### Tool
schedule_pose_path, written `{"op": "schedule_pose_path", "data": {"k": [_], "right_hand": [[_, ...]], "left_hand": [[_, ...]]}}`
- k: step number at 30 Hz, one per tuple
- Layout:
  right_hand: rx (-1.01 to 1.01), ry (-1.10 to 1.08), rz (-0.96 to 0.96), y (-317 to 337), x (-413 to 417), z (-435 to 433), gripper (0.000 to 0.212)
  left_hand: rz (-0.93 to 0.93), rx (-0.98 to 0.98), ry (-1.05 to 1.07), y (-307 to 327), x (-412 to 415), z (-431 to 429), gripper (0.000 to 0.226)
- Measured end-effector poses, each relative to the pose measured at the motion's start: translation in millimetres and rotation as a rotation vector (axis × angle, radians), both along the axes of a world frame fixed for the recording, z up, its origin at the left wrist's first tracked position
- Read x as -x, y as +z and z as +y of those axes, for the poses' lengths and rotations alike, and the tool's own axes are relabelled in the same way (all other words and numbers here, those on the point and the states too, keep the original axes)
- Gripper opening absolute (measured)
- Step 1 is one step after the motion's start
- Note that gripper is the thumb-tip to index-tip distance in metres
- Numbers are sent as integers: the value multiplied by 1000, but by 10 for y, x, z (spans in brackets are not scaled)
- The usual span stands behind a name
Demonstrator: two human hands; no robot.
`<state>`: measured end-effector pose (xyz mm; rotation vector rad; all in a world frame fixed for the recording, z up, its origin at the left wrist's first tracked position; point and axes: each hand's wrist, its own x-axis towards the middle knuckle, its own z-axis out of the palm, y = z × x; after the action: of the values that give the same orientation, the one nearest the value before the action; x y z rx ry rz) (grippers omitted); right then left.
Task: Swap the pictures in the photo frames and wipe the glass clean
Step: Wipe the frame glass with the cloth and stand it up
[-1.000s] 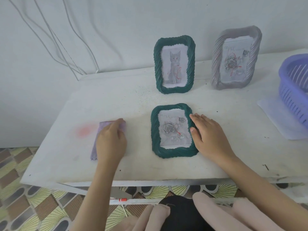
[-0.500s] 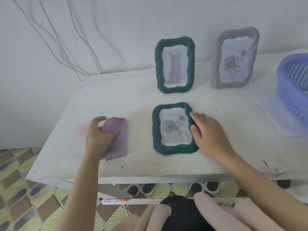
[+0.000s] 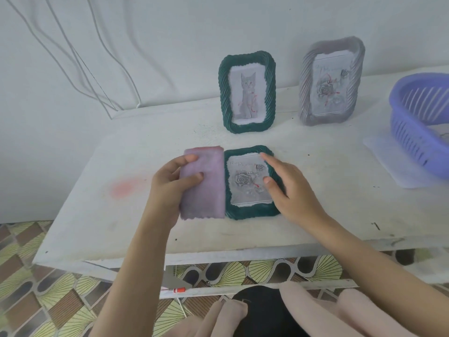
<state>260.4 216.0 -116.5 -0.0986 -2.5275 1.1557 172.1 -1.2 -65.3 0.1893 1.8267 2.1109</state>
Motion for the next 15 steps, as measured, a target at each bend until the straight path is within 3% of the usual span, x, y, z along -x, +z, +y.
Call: {"op": "schedule_pose_path", "data": {"k": [4, 7, 11, 15], "right_hand": [[547, 153, 20, 223, -27, -236, 48], [736, 144, 63, 317, 22, -283, 57], [692, 28, 49, 316, 90, -184, 64], [483, -2, -54, 234, 137, -25, 62]], "left_hand": [[13, -77, -109, 44, -73, 302, 30], [30, -107, -188, 19, -99, 452, 27], [61, -86, -227, -98, -59, 481, 37], [419, 335, -256, -268, -42, 379, 49]]}}
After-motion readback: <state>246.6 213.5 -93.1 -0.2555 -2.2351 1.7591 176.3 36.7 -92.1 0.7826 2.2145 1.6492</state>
